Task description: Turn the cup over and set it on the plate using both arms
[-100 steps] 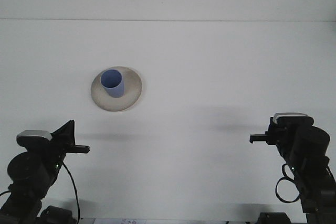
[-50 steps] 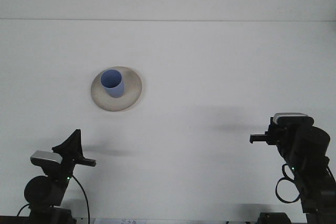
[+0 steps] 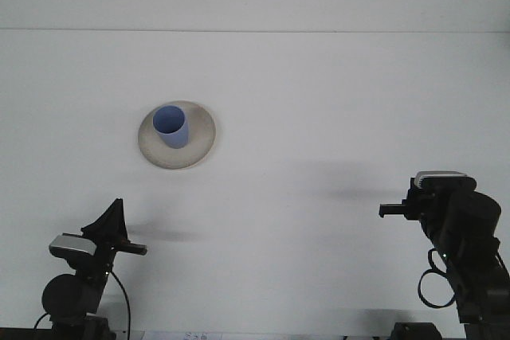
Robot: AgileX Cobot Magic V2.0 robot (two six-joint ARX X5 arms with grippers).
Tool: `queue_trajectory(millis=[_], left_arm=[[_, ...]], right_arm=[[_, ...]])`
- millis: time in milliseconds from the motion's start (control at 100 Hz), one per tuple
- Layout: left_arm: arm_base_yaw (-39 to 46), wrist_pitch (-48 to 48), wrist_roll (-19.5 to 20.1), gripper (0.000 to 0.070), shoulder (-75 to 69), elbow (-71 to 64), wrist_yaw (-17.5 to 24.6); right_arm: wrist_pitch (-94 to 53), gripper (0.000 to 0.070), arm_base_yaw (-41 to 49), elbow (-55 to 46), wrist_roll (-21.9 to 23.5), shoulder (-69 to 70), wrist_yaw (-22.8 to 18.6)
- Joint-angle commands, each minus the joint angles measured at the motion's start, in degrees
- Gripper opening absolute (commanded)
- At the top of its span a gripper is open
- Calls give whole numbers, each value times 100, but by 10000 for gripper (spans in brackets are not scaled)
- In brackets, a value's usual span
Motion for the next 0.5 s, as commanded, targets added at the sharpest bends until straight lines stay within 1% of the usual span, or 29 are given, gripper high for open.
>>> queue_trajectory(millis=[0, 490], left_arm=[[-7, 63, -15, 15, -13, -109, 20], [-7, 55, -15, 15, -13, -109, 20]], right_arm=[[76, 0, 7, 26, 57, 35, -2], [76, 0, 50, 26, 57, 9, -13]])
